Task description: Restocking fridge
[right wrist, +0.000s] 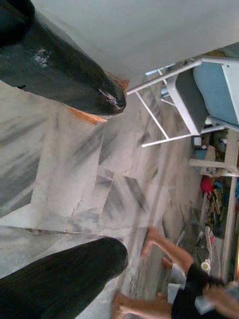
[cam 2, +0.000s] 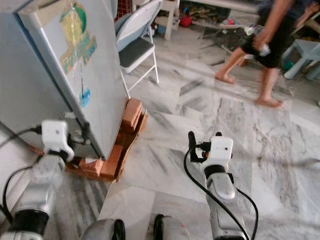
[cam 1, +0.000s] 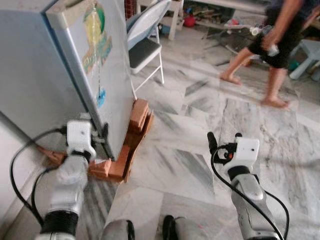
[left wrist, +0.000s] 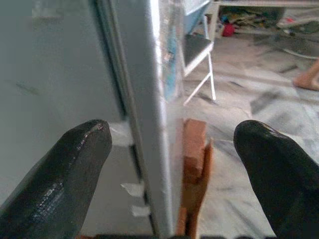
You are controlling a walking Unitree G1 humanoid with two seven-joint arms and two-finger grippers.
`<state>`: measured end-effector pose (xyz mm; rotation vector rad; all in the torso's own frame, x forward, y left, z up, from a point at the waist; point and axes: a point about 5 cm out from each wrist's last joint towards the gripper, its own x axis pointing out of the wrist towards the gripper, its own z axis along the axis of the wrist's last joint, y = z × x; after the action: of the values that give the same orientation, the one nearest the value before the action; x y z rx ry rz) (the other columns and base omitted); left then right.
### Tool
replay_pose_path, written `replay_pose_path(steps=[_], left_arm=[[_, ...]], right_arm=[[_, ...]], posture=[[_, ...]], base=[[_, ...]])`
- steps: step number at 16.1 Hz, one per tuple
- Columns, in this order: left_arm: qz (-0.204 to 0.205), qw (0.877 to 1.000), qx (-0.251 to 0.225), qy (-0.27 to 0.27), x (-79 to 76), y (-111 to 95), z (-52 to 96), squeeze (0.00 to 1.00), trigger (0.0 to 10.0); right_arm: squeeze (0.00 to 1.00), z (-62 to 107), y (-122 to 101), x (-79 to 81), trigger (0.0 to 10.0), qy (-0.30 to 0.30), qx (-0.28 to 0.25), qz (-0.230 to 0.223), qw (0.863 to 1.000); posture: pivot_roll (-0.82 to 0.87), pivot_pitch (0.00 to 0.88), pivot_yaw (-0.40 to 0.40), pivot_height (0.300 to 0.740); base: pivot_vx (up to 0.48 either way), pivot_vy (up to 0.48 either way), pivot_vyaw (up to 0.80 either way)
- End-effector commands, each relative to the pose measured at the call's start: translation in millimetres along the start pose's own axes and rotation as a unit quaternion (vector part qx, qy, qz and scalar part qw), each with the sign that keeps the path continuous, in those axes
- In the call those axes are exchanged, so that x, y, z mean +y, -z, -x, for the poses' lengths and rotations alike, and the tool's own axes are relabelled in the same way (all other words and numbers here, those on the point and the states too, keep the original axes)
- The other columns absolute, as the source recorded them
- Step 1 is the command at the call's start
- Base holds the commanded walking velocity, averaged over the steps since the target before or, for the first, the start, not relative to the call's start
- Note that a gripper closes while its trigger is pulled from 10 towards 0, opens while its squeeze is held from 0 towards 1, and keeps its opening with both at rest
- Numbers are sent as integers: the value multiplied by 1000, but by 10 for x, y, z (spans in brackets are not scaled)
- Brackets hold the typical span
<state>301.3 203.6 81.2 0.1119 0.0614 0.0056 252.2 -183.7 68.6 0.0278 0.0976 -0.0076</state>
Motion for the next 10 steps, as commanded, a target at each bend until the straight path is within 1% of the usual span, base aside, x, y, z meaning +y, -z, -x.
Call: replay_pose_path(steps=[1,3,5,8,9,10], left_arm=[[0,1000,4,-13,75,-1,-90,0,10000],[6,1000,-5,-25,122,-69,-166,0,10000],[9,1000,-10,-27,111,-95,-218,0,10000],[20,999,-19,-17,19,-172,-368,0,10000],[22,999,-21,-14,0,-190,-389,0,10000],[24,999,-23,-8,-52,-233,-440,0,10000]], right_arm=[[0,57,0,-28,10000,-6,8,1,1000],[0,78,-7,3,10000,-15,9,-6,1000],[0,87,-1,21,10000,-17,13,-6,1000],[0,91,-7,69,10000,-33,19,2,999],[0,94,-8,68,10000,-34,20,4,999],[0,106,12,40,10000,-31,26,7,999]], posture=[[18,143,-91,740],[12,146,-92,740],[16,148,-100,740],[5,153,-112,740],[5,153,-112,740],[0,153,-112,740]], base=[[0,0,0],[0,0,0],[0,0,0],[0,0,0],[0,0,0],[0,0,0]])
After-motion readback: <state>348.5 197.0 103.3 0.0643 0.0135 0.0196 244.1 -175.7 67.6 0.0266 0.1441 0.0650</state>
